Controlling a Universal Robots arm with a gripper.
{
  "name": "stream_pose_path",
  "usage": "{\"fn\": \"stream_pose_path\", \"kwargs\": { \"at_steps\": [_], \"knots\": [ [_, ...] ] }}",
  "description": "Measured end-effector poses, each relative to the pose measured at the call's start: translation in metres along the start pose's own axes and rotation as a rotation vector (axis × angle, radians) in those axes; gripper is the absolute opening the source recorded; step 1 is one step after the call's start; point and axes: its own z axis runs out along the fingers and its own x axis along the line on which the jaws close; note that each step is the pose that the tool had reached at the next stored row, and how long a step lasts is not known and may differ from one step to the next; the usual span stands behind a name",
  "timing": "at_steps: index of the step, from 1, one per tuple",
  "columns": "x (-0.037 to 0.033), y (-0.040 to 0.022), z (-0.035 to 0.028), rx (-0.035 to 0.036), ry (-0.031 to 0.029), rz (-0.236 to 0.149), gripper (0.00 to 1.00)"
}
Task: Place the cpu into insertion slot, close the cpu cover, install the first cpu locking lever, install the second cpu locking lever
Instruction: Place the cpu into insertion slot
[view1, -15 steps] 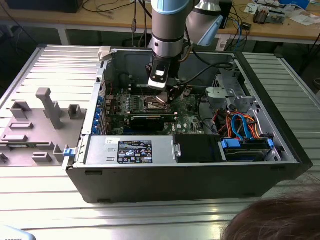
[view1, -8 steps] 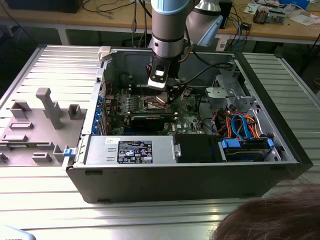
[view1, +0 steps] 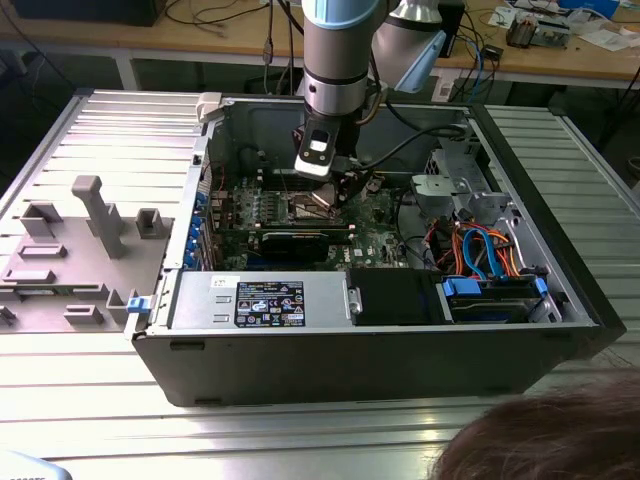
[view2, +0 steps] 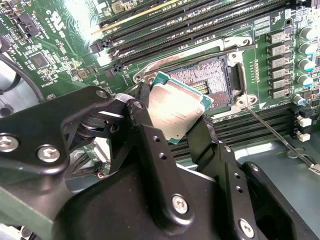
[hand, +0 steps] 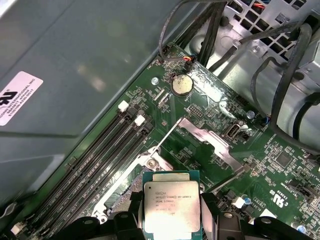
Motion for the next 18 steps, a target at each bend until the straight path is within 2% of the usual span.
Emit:
{"fn": "stream_pose_path", "kwargs": {
  "at_steps": [18],
  "knots": [
    [0.0,0.0,0.0002,-0.0006,-0.0027,0.031,0.55]
  ]
}}
